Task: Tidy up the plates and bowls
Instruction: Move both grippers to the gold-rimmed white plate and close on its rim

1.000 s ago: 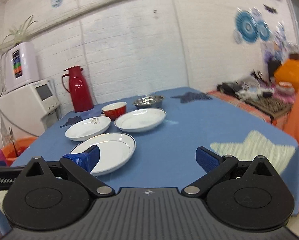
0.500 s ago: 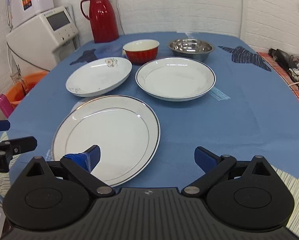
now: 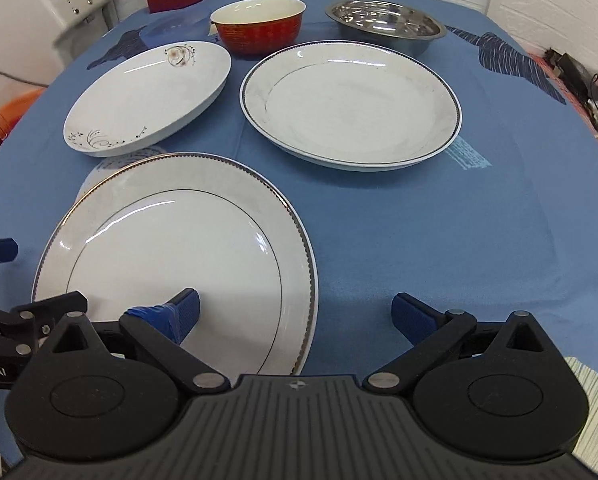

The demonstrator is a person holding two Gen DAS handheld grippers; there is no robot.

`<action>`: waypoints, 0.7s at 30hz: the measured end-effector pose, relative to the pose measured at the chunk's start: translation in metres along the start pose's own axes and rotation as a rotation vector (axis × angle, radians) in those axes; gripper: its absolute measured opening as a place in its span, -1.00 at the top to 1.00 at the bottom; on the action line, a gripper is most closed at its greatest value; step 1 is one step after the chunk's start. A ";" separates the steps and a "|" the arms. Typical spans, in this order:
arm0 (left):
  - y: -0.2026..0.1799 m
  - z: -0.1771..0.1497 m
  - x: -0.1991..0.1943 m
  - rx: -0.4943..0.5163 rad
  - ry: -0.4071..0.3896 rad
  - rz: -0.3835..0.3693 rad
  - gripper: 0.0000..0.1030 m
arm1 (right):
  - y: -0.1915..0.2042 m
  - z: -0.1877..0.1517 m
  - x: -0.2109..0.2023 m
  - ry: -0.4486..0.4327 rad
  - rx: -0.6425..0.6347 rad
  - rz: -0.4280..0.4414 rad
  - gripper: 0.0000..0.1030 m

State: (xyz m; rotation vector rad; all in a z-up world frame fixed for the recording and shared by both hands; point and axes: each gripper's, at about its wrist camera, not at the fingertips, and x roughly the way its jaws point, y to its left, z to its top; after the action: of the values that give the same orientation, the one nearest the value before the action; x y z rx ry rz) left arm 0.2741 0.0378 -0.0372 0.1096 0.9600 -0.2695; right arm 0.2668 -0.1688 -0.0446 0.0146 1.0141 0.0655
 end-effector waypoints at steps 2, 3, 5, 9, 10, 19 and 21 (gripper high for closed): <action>0.003 0.000 0.004 -0.022 0.009 -0.030 -0.98 | -0.005 -0.001 0.000 -0.015 0.014 0.012 -0.77; 0.004 0.000 0.005 -0.029 0.006 -0.040 -0.98 | -0.005 -0.002 0.000 -0.018 0.010 0.014 -0.77; 0.005 0.000 0.009 -0.046 0.014 -0.040 -0.98 | -0.005 -0.002 -0.001 -0.012 0.007 0.016 -0.77; 0.003 0.000 0.009 -0.051 0.006 -0.032 -0.98 | -0.006 0.005 0.002 0.014 0.005 0.016 -0.77; 0.003 0.000 0.009 -0.051 0.004 -0.032 -0.98 | -0.005 0.006 0.002 0.016 0.001 0.017 -0.77; 0.000 -0.003 0.000 -0.064 -0.042 -0.040 -0.08 | -0.004 0.004 -0.002 -0.024 -0.047 0.053 -0.32; 0.000 0.000 -0.003 -0.074 -0.025 -0.092 0.33 | -0.003 0.003 -0.010 -0.046 -0.052 0.113 0.55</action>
State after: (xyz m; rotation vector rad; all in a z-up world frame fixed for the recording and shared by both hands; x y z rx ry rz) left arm 0.2722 0.0382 -0.0351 -0.0051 0.9504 -0.3187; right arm 0.2643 -0.1727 -0.0342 0.0259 0.9650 0.1940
